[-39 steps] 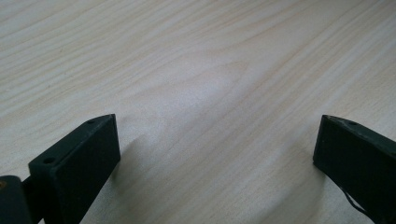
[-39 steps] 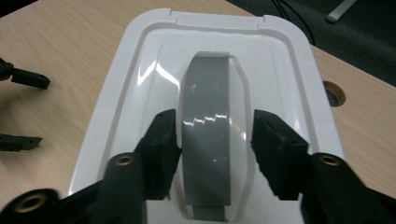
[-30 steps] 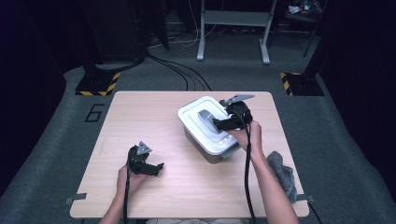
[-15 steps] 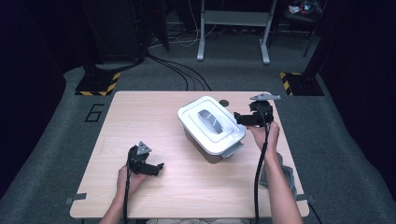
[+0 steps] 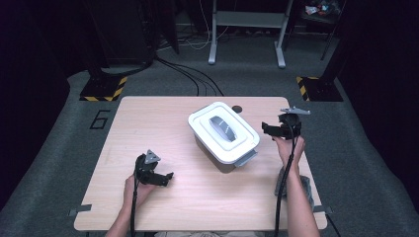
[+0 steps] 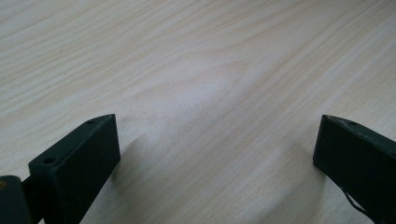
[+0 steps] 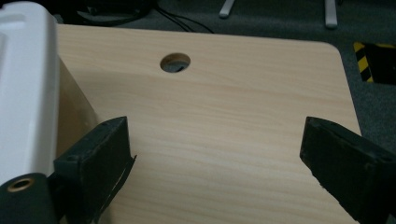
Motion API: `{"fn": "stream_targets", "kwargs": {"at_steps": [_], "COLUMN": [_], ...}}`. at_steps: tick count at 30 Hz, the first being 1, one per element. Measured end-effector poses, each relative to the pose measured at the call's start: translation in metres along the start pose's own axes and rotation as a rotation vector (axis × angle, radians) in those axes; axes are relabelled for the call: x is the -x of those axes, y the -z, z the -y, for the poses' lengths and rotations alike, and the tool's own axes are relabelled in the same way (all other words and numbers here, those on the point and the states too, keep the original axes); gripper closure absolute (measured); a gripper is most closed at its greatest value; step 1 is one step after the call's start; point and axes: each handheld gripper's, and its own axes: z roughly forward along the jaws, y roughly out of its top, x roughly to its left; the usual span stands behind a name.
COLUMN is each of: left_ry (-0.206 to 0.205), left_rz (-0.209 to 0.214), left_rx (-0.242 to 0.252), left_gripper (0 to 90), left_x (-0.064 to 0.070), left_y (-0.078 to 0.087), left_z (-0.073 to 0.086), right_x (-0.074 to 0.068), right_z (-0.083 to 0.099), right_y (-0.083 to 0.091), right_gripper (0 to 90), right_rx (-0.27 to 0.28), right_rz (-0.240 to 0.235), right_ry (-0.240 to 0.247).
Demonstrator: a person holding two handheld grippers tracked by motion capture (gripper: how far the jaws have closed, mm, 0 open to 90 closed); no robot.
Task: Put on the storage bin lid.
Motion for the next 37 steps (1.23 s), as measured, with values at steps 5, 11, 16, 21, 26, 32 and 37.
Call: {"fn": "stream_targets", "kwargs": {"at_steps": [5, 11, 16, 21, 26, 32, 37], "left_ry": [-0.001, -0.003, -0.002, -0.003, -0.002, -0.003, -0.002], "left_rz": [-0.001, -0.004, -0.005, -0.005, -0.005, -0.005, -0.005], "left_rx": [0.001, 0.002, 0.003, 0.003, 0.004, 0.004, 0.004], "left_gripper": [0.2, 0.2, 0.2, 0.2, 0.2, 0.2, 0.2], "left_x": [0.0, 0.0, 0.0, 0.0, 0.0, 0.0, 0.0], "left_y": [0.0, 0.0, 0.0, 0.0, 0.0, 0.0, 0.0], "left_z": [0.0, 0.0, 0.0, 0.0, 0.0, 0.0, 0.0], "right_x": [0.006, 0.005, 0.001, 0.0, -0.002, -0.007, -0.007], "right_z": [0.016, 0.034, 0.047, 0.057, 0.062, 0.069, 0.07], "right_y": [-0.019, -0.043, -0.059, -0.071, -0.077, -0.08, -0.081], "right_gripper": [7.1, 6.0, 6.2, 5.2, 3.8, 0.8, 0.0], "right_rx": [-0.06, -0.132, -0.172, -0.21, -0.203, -0.164, -0.159], "right_rz": [0.01, 0.01, 0.022, 0.034, 0.064, 0.131, 0.136], "right_ry": [-0.026, -0.058, -0.069, -0.081, -0.066, -0.039, -0.043]}}
